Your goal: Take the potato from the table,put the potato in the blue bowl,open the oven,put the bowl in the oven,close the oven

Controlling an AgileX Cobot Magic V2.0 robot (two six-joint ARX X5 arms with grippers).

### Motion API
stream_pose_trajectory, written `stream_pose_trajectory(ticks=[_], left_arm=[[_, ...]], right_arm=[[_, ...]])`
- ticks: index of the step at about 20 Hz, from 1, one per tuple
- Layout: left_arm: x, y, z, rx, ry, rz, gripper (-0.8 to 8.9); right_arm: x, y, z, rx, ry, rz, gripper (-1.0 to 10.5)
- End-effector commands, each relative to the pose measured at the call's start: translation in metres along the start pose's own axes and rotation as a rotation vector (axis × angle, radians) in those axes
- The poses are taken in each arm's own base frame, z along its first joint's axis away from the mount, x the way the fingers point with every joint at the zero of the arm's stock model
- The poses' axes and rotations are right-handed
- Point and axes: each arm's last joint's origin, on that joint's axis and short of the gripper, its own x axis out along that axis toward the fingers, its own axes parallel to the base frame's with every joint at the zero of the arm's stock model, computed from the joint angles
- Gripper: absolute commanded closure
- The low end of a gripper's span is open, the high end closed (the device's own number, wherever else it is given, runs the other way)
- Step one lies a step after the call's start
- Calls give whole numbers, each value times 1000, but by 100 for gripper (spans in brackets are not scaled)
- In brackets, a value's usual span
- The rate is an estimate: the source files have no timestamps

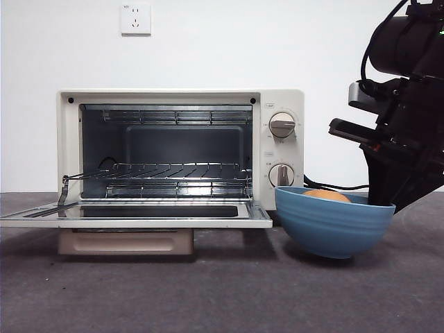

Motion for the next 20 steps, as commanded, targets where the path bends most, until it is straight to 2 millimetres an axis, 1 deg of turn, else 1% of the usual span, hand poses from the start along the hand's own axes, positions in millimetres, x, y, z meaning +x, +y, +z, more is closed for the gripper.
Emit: stream_pose_trajectory(ticks=[1, 4, 6, 8, 10, 12, 14, 18, 20], left_arm=[[1, 0, -1, 11, 9, 14, 822], [1, 0, -1, 22, 10, 16, 821], [1, 1, -1, 25, 10, 21, 821], [1, 1, -1, 25, 11, 29, 821], [1, 1, -2, 34, 14, 29, 821], [1, 1, -3, 41, 21, 28, 822], [1, 1, -3, 44, 23, 28, 821], [1, 1, -3, 43, 26, 26, 821], [1, 1, -3, 42, 30, 25, 821]], right_arm=[[-10, 6, -4, -17, -22, 15, 959], [-37, 26, -10, -63, -86, 54, 959], [-51, 43, -10, -92, -127, 93, 959], [-60, 63, -6, -116, -161, 120, 960], [-65, 82, 1, -140, -204, 131, 960], [-64, 100, 11, -152, -242, 146, 960], [-60, 113, 27, -153, -257, 138, 960], [-42, 135, 56, -136, -267, 135, 960], [-31, 141, 68, -119, -272, 118, 960]])
